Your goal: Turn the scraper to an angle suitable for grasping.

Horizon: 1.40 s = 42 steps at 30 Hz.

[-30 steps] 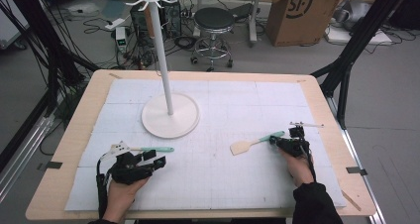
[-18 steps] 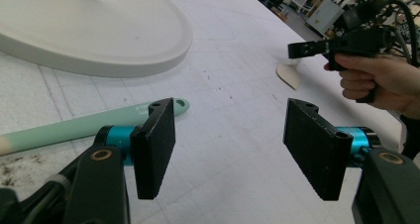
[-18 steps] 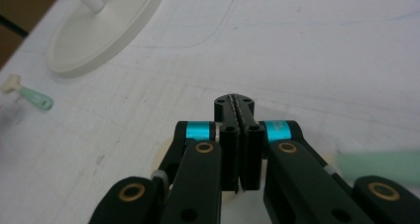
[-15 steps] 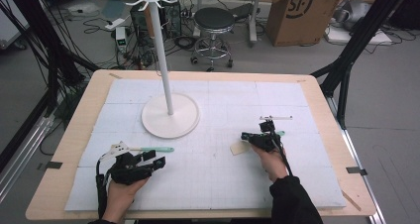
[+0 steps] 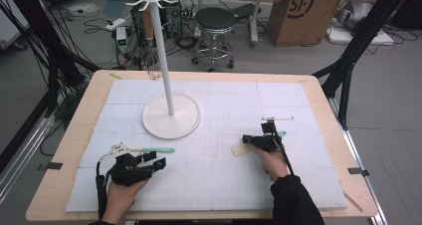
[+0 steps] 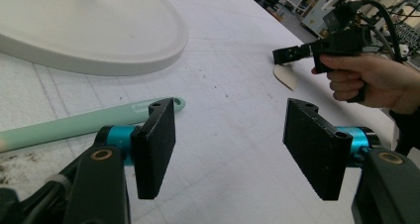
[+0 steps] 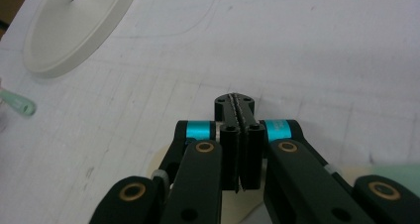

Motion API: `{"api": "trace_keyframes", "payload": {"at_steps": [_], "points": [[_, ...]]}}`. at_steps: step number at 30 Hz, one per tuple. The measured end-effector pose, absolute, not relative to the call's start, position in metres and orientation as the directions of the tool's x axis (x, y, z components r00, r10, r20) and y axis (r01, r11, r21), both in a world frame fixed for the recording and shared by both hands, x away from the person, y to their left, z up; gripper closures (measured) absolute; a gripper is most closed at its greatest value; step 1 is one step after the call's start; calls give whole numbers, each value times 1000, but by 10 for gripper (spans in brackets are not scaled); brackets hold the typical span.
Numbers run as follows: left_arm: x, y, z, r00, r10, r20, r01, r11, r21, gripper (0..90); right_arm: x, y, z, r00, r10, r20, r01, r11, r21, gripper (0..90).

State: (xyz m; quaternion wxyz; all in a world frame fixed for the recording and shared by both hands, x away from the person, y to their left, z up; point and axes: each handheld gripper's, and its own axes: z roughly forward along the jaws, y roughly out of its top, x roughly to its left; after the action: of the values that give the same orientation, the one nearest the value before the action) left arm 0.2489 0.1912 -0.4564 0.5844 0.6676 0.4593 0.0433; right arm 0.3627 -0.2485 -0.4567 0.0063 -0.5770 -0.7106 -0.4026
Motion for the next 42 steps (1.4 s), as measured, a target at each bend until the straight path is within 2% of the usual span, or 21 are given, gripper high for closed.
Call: {"api": "trace_keyframes", "payload": {"at_steps": [8,15,20,22,27,32,34,42], "points": [[249,191,-457,571,664,-482,564,109,818,378,335,-258,-459,-363,753,549,853,32,520,896],[249,191,-457,568,666,-484,567,111,817,379,308,-263,-459,-412,748,520,833,78,547,896],[249,191,-457,569,663,-487,567,114,816,379,295,-272,-460,-422,712,561,835,64,546,885],[249,191,-457,570,661,-488,567,114,816,379,291,-282,-460,-413,713,566,828,34,560,889],[250,191,-457,569,661,-489,567,115,816,380,289,-328,-458,-309,752,581,822,-96,562,896],[250,191,-457,567,661,-492,568,119,814,381,296,-359,-463,-211,787,579,823,-177,540,900],[250,191,-457,566,662,-492,568,119,814,382,301,-364,-467,-197,764,615,830,-204,519,900],[250,190,-457,565,661,-494,570,119,813,384,321,-348,-467,-213,768,604,832,-182,525,900]]}}
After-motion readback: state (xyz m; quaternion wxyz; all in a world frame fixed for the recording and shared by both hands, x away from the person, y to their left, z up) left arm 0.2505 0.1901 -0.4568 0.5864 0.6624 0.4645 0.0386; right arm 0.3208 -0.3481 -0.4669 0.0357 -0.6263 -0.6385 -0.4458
